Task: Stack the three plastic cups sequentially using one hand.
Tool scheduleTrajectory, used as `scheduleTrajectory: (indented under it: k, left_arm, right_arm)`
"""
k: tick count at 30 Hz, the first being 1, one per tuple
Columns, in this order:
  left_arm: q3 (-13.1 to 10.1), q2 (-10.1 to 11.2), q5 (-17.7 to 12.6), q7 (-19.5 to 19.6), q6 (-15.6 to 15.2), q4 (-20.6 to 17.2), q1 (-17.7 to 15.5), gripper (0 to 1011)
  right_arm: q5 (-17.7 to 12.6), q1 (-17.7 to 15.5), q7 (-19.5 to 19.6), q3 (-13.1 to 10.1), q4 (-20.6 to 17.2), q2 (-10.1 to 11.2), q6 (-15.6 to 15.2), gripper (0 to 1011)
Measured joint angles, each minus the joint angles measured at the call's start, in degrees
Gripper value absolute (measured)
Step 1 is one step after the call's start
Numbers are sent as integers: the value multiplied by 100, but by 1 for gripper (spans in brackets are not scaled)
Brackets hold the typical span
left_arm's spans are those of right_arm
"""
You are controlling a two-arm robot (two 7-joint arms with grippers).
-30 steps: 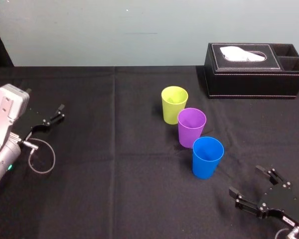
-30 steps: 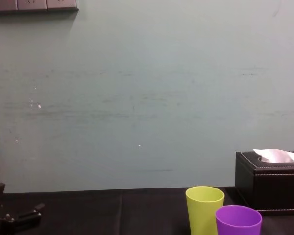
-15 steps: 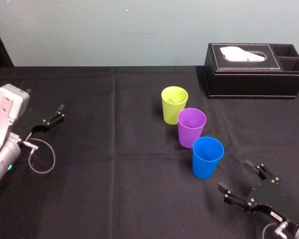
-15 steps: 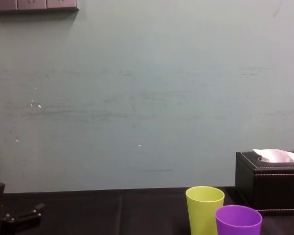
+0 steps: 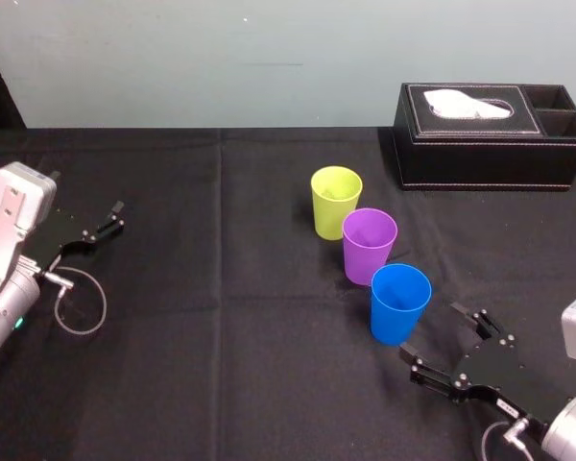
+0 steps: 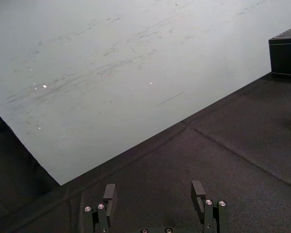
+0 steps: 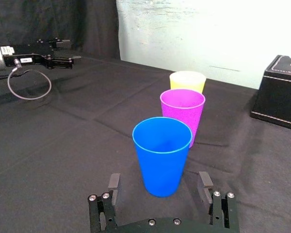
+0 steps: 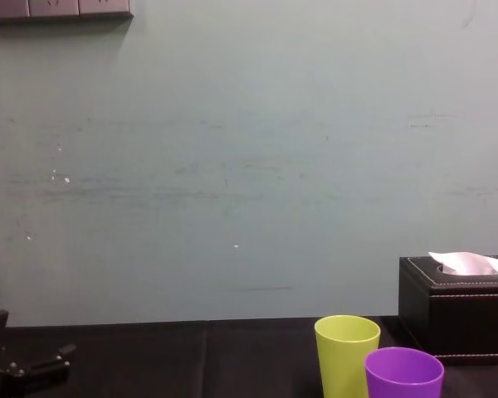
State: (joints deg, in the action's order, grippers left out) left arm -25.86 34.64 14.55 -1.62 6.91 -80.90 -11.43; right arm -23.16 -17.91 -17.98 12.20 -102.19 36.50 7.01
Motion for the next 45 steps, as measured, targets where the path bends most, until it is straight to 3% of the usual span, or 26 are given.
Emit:
scheduleTrajectory:
  k: [23,45]
  left_arm:
    - [0,0,0,0,0,0,0,1011]
    - [0,0,0,0,0,0,0,1011]
  right_arm:
    - [431,447,-3,49,377,-671,-208,1000]
    - [656,669,-158,-24,579,-1072,-328,1000]
